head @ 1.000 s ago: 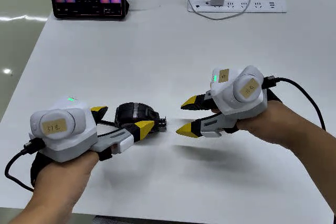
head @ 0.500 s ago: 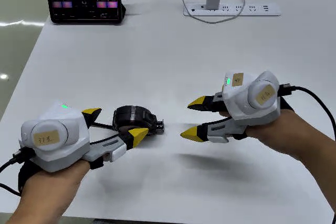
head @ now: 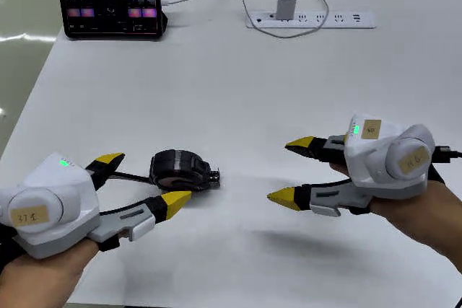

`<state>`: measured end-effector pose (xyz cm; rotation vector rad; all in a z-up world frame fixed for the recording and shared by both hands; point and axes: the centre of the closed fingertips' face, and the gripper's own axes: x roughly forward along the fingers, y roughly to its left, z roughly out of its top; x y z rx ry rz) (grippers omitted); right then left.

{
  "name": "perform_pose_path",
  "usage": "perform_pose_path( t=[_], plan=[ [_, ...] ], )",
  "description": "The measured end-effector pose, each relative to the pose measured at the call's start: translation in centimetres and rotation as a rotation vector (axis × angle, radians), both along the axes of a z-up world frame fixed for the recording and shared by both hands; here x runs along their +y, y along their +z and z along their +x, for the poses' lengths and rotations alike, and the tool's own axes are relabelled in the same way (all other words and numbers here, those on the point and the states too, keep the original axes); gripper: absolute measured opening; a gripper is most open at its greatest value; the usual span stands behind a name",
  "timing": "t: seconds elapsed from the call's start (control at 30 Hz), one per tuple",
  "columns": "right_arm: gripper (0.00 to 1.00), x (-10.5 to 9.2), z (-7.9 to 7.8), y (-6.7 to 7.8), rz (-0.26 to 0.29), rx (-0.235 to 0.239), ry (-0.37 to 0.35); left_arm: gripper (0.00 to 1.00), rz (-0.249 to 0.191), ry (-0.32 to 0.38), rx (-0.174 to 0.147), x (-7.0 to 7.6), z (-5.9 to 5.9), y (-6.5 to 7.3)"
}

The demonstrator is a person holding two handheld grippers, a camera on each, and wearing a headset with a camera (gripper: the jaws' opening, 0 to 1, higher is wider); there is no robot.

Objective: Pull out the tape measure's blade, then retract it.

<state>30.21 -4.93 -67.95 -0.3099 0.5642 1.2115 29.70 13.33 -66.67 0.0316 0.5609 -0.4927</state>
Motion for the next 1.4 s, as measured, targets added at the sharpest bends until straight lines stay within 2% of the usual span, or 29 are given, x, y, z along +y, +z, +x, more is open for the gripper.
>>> perform_pose_path(
  t=[0.13, 0.2, 0.3, 0.37, 0.47, 0.57, 0.83, 1.1, 1.3, 1.4],
  plan=[
    [0.60, -1.0, -0.6, -0.4, -0.005, -0.003, -0.028, 0.77, -0.002, -0.009, -0.010, 0.4, -0.3, 0.2],
    [0.63, -1.6, -1.0, -0.7, -0.006, 0.013, -0.044, 0.78, -0.001, -0.021, -0.019, 0.4, -0.4, 0.4],
    [0.67, -2.1, -1.5, -0.7, 0.000, 0.016, -0.061, 0.80, 0.001, -0.039, -0.032, 0.3, -0.7, 0.6],
    [0.69, -2.5, -1.7, -0.7, -0.005, 0.006, -0.075, 0.81, 0.015, -0.050, -0.035, 0.3, -0.9, 0.5],
    [0.73, -2.9, -1.8, -0.3, 0.011, 0.010, -0.098, 0.82, 0.010, -0.052, -0.035, 0.5, -1.3, 0.6],
    [0.78, -3.1, -2.3, -0.1, 0.009, 0.001, -0.105, 0.84, 0.030, -0.075, -0.038, 0.4, -2.0, 0.7],
    [0.85, -4.1, -3.0, -0.2, -0.005, -0.001, -0.118, 0.92, 0.030, -0.072, -0.040, 1.2, -2.6, 1.1],
    [0.93, -4.9, -3.8, -0.4, -0.012, 0.003, -0.132, 0.99, 0.051, -0.093, -0.039, 1.5, -3.1, 1.0],
    [0.98, -5.5, -4.2, -0.4, -0.015, 0.004, -0.145, 0.99, 0.084, -0.128, -0.045, 1.4, -3.5, 0.9],
    [0.99, -5.8, -4.4, -0.4, -0.019, 0.003, -0.148, 0.99, 0.086, -0.132, -0.045, 1.6, -3.6, 0.9]
  ],
)
